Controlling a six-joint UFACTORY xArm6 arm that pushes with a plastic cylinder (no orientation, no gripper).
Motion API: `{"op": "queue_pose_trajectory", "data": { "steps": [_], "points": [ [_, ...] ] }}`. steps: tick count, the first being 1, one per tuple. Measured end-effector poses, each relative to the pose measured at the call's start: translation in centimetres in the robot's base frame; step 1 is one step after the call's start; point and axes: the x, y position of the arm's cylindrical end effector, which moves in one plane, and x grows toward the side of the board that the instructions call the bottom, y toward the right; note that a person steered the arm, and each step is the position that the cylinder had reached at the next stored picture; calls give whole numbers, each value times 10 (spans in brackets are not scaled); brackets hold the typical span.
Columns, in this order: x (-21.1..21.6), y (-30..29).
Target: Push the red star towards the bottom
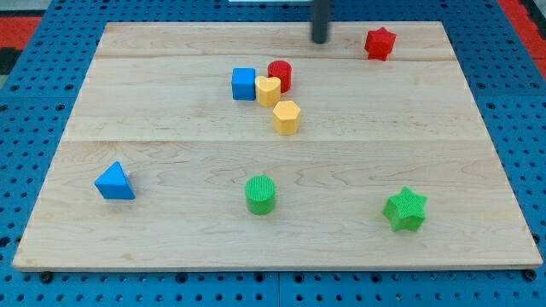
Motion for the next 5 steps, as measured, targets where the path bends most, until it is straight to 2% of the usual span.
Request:
{"op": "queue_pose_trajectory", "data": {
  "steps": [2, 3, 5],
  "points": [
    [-40, 22],
    [-40, 71],
    [-27, 74]
  ]
}}
